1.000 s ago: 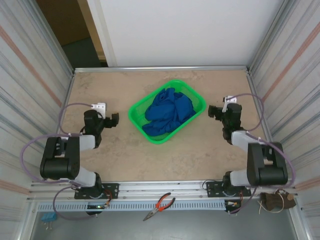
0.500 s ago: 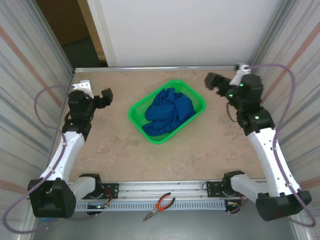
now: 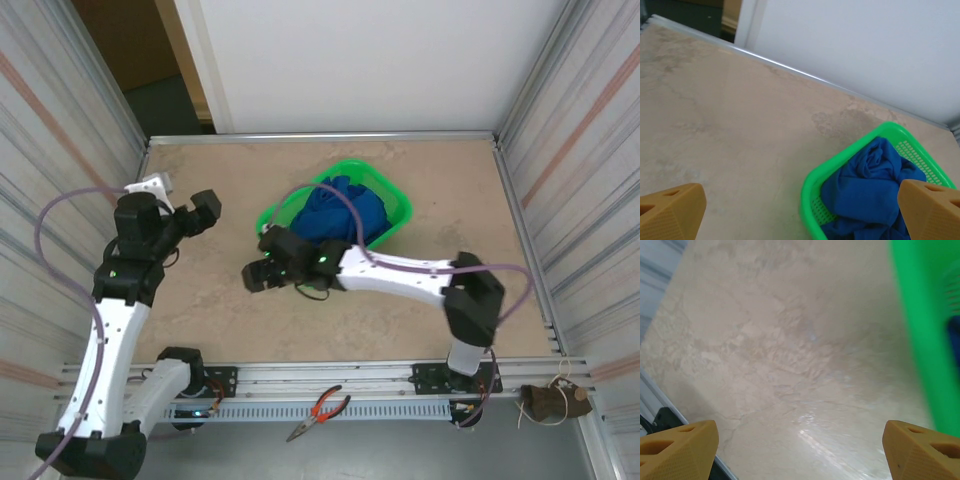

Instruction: Fold the inside-out t-shirt

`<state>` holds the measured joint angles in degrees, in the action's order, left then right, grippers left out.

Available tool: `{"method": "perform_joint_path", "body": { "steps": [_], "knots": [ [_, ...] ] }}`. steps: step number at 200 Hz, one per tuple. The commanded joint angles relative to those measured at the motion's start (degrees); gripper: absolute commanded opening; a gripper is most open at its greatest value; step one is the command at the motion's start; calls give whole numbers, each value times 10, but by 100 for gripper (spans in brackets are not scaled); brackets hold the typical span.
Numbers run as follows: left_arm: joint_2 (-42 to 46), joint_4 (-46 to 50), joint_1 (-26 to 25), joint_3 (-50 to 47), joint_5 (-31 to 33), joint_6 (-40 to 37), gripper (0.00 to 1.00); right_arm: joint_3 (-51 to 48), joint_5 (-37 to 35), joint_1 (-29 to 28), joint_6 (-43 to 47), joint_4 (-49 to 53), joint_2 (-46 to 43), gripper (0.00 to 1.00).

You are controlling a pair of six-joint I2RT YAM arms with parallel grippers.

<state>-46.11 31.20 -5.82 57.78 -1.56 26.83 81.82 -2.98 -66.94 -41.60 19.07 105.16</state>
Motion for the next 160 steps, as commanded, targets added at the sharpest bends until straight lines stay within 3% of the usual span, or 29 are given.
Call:
{"method": "perform_joint_path", "body": {
  "steps": [1, 29, 58, 104, 133, 160],
  "knots": [
    [14, 36, 5, 5, 7, 37, 99, 42, 16, -3, -45, -28, 38, 82],
    [5, 38, 5, -2, -21, 40, 99, 10, -41, 15, -78, -21, 44, 81],
    [-9, 13, 5, -16, -66, 25, 99, -92, -100, 60, -101, -36, -35, 82],
    [-52, 4, -5, -17, -114, 16, 99, -216, -198, 171, -113, 50, -173, 83],
    [-52, -10, -12, -29, -117, 15, 99, -282, -185, 250, -100, 68, -306, 84],
    [-54, -21, -19, -44, -116, 16, 99, -222, -167, 260, -51, 93, -344, 84]
  ]
}}
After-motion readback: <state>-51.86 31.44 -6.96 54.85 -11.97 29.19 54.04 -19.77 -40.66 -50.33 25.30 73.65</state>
